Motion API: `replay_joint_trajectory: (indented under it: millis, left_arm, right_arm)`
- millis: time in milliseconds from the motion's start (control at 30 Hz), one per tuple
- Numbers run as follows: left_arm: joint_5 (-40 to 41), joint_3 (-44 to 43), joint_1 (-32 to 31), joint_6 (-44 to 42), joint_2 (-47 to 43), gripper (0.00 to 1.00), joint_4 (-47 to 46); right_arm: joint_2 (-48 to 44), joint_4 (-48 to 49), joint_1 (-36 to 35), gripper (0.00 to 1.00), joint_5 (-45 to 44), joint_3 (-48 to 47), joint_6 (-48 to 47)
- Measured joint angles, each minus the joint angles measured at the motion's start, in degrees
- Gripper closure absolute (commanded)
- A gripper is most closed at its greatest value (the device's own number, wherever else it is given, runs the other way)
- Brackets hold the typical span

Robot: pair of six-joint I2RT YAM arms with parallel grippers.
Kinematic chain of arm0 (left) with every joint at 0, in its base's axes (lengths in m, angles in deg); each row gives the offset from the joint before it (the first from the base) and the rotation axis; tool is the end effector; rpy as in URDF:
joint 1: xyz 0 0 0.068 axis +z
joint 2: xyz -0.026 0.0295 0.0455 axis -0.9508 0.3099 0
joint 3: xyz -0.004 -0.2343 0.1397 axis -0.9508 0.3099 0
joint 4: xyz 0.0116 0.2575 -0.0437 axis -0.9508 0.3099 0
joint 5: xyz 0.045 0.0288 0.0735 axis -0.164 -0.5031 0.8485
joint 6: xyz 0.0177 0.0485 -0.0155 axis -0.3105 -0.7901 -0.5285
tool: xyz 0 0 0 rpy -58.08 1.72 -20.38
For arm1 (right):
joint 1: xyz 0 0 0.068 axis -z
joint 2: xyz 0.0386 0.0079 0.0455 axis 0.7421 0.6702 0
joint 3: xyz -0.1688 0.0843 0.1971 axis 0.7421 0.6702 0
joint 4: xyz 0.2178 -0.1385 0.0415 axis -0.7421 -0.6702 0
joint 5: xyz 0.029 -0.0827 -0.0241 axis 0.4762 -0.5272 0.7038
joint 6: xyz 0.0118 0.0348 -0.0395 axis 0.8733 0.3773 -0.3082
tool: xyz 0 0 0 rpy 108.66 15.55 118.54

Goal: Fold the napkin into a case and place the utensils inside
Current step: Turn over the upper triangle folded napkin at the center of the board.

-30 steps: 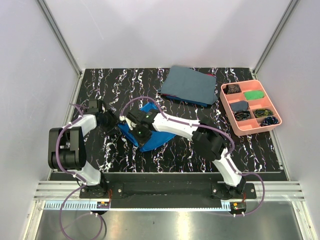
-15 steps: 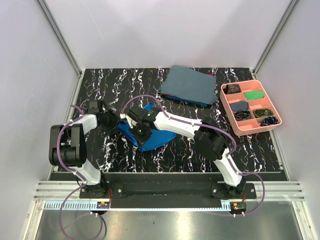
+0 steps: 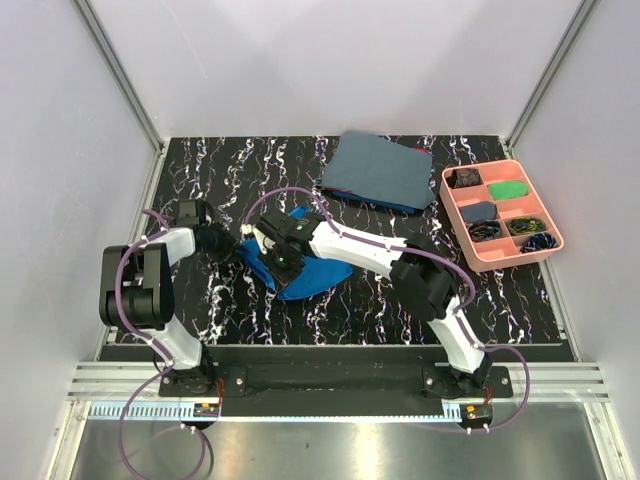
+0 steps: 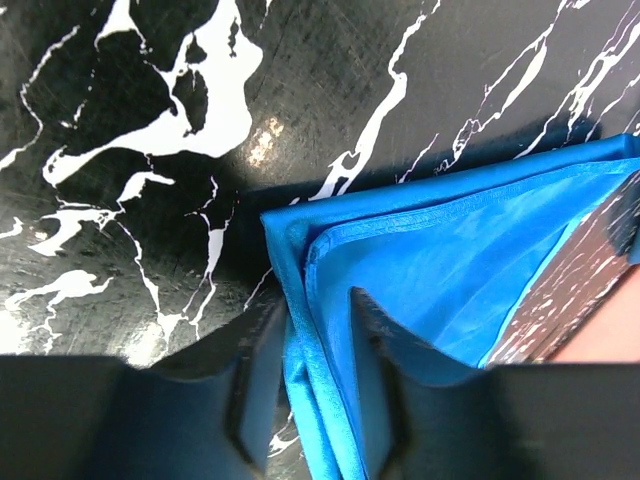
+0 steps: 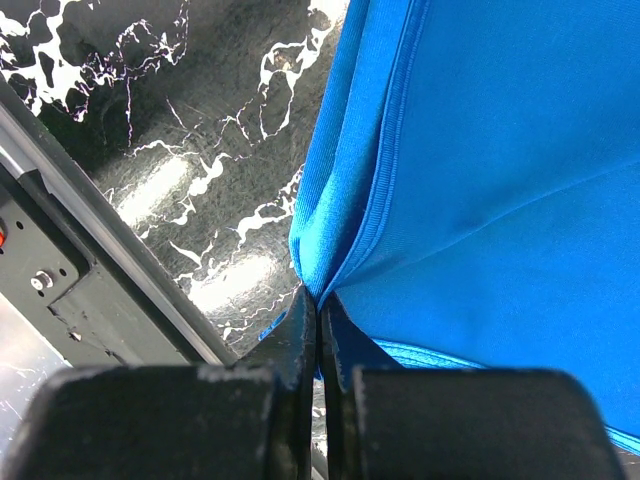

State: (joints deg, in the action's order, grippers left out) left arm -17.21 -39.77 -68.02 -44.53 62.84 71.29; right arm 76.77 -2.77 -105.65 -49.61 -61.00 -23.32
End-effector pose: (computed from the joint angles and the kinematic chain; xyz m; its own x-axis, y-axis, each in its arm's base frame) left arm 0.3034 0.0085 0.1438 -0.6896 -0.7158 -0.1099 -0.5614 0.6243 -0.5433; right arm 0.2433 0.4024 0.2046 -0.5968 -0.6925 -0.4053 -0.8022 0.5236 0.2868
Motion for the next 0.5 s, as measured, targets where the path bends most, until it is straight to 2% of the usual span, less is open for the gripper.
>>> replay_joint_trajectory:
  millis: [133, 200, 267, 500]
  left_arm:
    - [0.68, 0.0, 0.0, -0.9, 0.02, 0.83, 0.02]
    - [0.87, 0.0, 0.0, -1.51, 0.02, 0.95, 0.0]
    - [0.87, 0.0, 0.0, -2.21, 0.11, 1.0, -0.07]
    - [0.61, -1.2, -0.07, -3.41, -0.83, 1.0, 0.87]
  right_arm:
    - [-0.09, 0.0, 0.02, 1.0, -0.02, 0.0, 0.15]
    - [-0.09, 0.02, 0.02, 1.0, 0.0, 0.0, 0.26]
    - [-0.09, 0.11, 0.02, 1.0, 0.0, 0.0, 0.39]
    - [-1.31, 1.53, 0.02, 1.0, 0.09, 1.16, 0.46]
